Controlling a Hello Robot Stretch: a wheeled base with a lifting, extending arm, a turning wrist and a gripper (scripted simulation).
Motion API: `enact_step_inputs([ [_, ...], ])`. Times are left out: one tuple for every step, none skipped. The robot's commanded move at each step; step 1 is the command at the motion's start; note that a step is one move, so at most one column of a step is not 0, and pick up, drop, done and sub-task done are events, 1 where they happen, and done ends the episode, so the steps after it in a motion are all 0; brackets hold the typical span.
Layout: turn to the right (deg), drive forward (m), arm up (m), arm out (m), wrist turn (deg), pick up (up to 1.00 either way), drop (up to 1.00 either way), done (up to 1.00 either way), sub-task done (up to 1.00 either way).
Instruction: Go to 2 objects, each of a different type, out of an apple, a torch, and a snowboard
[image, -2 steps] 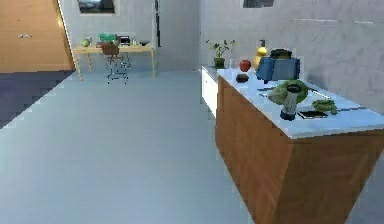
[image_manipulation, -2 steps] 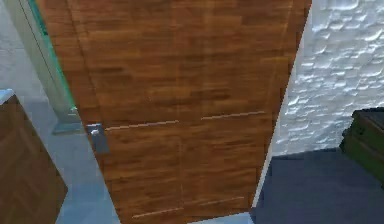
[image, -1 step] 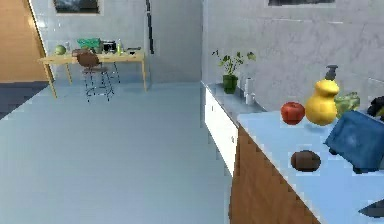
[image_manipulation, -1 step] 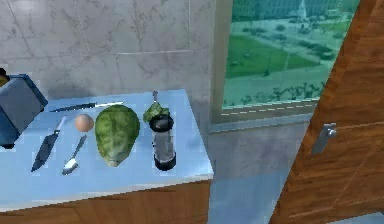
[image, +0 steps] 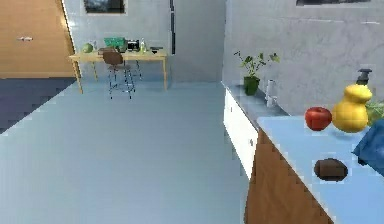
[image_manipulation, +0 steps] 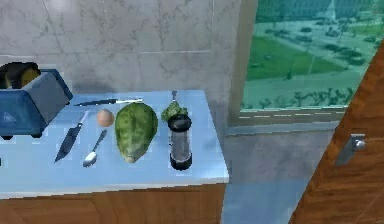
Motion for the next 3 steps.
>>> enact_step_inputs([
  [0.0,0.30,0.00,0.00,0.0,0.00,0.00,0.00,0.00],
  [42.0,0.00,0.00,0.00,0.0,0.00,0.00,0.00,0.00],
  [0.0,0.00,0.00,0.00,0.0,0.00,0.00,1.00,0.00],
])
